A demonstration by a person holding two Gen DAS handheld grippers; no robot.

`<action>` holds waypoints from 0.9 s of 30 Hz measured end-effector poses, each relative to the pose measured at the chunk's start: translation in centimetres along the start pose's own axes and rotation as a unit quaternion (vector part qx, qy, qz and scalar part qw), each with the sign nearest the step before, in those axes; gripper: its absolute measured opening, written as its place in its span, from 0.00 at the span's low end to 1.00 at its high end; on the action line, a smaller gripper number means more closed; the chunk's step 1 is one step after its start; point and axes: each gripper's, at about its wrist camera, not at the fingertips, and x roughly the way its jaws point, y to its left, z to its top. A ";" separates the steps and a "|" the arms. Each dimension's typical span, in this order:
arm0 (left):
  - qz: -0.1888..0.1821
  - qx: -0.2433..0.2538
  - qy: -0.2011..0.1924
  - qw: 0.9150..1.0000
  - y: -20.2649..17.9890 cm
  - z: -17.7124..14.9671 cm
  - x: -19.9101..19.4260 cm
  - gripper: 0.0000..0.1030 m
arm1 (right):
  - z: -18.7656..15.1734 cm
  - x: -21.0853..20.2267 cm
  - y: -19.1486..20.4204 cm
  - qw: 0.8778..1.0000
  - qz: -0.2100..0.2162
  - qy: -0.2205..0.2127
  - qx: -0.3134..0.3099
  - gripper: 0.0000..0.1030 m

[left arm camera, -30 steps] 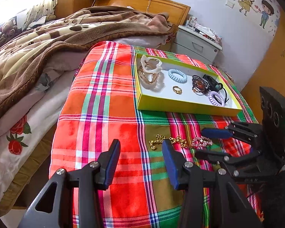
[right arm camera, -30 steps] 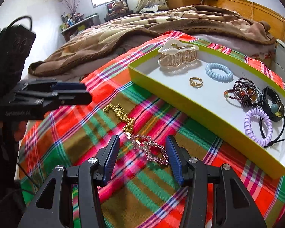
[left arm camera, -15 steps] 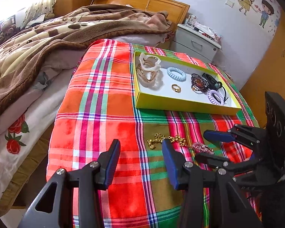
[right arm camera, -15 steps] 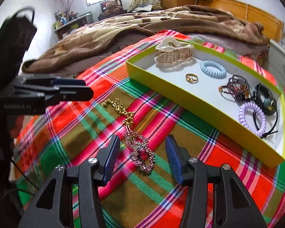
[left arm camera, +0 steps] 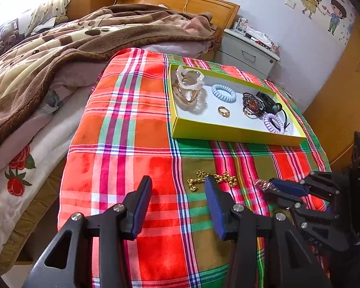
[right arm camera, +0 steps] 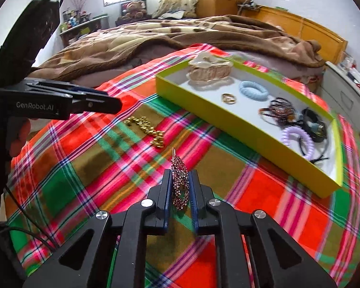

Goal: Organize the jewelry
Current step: 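Grasp the pink rhinestone bracelet with the right gripper and lift it, then grasp the gold chain with the left gripper while the right holds the pink bracelet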

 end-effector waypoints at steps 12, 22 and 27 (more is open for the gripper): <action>-0.026 0.037 0.018 0.999 -2.3 0.2 1.8 0.53 | -0.8 -2.6 -1.5 0.998 -0.031 -0.035 0.053 0.13; 0.024 0.085 0.022 0.996 -4.9 0.1 3.4 0.53 | -1.0 -3.4 -1.9 0.996 -0.026 -0.052 0.068 0.13; 0.029 0.101 0.015 0.994 -4.9 0.1 3.5 0.53 | -1.1 -3.5 -2.0 0.995 -0.021 -0.058 0.073 0.13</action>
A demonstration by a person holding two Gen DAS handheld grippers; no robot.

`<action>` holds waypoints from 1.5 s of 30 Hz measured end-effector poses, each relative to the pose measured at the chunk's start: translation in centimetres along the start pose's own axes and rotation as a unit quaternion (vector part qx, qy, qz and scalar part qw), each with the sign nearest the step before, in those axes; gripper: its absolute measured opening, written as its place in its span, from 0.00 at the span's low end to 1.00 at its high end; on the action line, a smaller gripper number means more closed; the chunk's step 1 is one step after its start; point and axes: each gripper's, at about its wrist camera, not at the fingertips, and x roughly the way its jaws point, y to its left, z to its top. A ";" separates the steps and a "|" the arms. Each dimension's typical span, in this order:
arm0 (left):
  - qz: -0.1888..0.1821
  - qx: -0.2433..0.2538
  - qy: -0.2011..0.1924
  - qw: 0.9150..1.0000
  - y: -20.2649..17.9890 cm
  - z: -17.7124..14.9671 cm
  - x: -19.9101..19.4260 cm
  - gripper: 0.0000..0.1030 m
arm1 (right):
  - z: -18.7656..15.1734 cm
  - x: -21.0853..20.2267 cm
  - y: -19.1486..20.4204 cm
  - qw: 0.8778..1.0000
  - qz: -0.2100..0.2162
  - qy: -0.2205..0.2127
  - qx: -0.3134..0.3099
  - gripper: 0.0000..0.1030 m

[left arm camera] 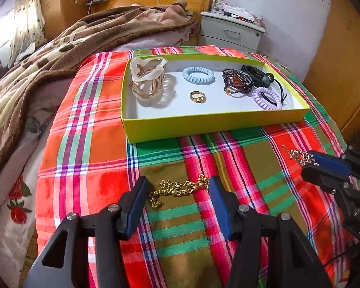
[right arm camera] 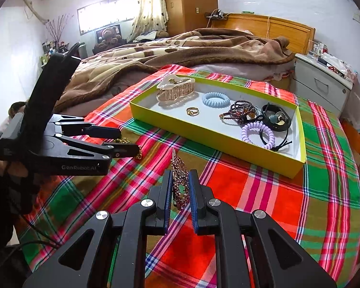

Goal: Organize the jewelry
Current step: 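Grasp the gold chain with the left gripper while the right holds the pink bracelet, then carry the gold chain in the left gripper into the box while the right carries the pink bracelet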

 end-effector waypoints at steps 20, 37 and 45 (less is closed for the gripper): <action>-0.046 0.001 0.001 0.999 -1.3 -0.3 -0.3 0.07 | 0.1 -0.2 -0.2 1.000 0.000 -0.005 0.010 0.13; -0.050 -0.008 -0.029 0.998 -1.3 0.5 -2.2 0.05 | 0.7 -0.8 -0.6 1.000 -0.006 -0.017 0.018 0.13; -0.052 -0.009 -0.055 0.997 -1.3 1.8 -4.1 0.05 | 1.8 -1.8 -1.2 0.999 -0.011 -0.032 0.025 0.13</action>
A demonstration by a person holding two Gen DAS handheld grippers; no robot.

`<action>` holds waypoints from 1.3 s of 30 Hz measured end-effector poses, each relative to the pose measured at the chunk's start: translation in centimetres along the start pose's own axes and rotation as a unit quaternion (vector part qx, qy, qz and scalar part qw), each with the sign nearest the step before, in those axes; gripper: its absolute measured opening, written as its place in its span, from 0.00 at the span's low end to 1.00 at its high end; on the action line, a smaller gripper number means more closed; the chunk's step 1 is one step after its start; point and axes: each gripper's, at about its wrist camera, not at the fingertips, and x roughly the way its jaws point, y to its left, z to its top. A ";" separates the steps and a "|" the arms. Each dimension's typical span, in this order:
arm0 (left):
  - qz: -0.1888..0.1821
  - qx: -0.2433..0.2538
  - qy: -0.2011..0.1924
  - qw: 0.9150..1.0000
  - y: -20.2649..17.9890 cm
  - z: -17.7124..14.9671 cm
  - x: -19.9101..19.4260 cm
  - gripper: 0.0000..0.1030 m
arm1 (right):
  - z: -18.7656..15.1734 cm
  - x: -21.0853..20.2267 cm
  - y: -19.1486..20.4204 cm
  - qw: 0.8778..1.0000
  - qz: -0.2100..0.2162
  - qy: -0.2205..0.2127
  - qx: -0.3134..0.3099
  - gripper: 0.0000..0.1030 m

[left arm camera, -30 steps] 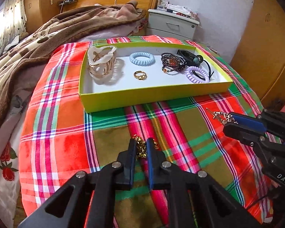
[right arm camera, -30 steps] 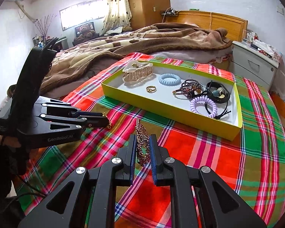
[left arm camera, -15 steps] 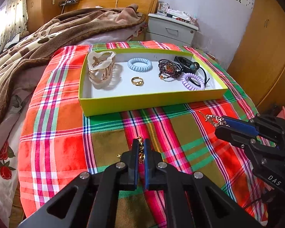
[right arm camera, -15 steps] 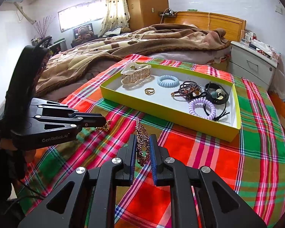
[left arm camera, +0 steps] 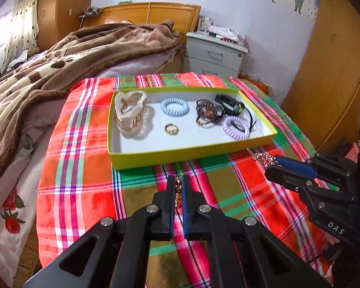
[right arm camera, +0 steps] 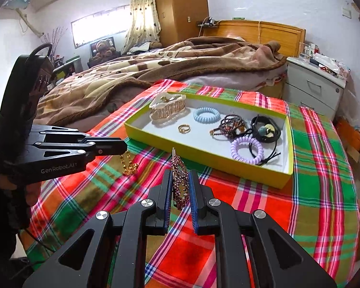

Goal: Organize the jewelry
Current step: 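Carry the gold chain in the left gripper into the box while the right carries the pink bracelet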

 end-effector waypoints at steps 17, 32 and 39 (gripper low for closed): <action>-0.009 -0.006 -0.044 0.999 0.9 5.1 -1.8 0.05 | 4.0 0.3 -2.3 0.999 -0.019 -0.022 0.015 0.13; -0.017 0.004 -0.067 0.998 0.9 10.0 -1.5 0.05 | 7.5 3.3 -5.3 0.998 -0.031 -0.016 0.043 0.13; -0.016 0.005 -0.085 0.996 1.0 11.5 -2.1 0.05 | 8.0 3.8 -5.6 0.999 -0.029 -0.013 0.042 0.13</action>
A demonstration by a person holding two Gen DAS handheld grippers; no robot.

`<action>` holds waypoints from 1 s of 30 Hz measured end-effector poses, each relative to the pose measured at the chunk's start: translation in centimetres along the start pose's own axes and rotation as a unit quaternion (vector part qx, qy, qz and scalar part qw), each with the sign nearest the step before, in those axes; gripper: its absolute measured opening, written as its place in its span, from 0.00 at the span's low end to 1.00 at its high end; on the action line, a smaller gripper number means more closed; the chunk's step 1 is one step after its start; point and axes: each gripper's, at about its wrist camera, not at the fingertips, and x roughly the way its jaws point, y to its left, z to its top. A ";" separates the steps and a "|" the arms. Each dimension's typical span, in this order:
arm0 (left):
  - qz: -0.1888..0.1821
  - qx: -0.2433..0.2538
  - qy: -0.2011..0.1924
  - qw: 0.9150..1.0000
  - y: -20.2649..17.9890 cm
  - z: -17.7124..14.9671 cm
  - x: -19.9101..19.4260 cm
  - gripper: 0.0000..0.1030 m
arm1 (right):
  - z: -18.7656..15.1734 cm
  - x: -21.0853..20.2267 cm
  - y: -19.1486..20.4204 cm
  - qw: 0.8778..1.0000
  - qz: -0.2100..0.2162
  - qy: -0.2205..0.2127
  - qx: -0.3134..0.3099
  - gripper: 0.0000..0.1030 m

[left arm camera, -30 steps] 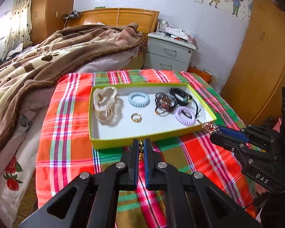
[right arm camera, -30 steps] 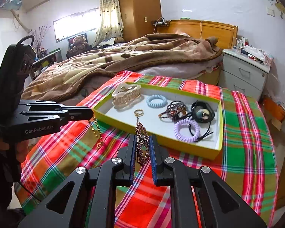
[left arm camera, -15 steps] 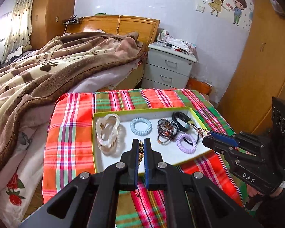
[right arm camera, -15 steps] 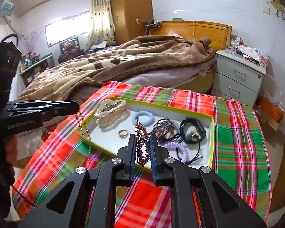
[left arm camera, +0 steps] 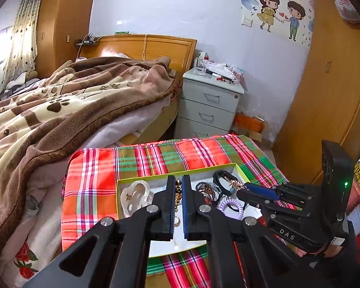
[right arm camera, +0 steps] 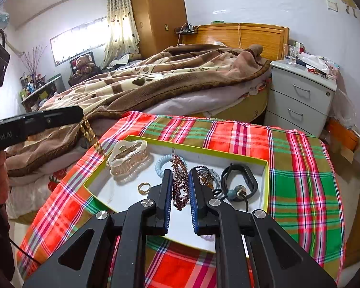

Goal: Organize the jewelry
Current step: 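Carry the gold chain in the left gripper into the box while the right carries the pink bracelet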

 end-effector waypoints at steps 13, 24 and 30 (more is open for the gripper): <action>0.002 -0.016 0.065 0.998 1.3 -3.3 3.9 0.05 | -1.3 3.7 0.4 0.999 0.005 0.050 -0.018 0.13; 0.043 -0.013 0.116 0.992 2.2 -6.4 7.3 0.05 | -2.5 6.5 0.9 0.994 -0.018 0.095 -0.052 0.13; 0.036 -0.027 0.126 0.991 2.9 -7.1 7.9 0.05 | -2.8 7.2 1.0 0.992 -0.033 0.106 -0.066 0.14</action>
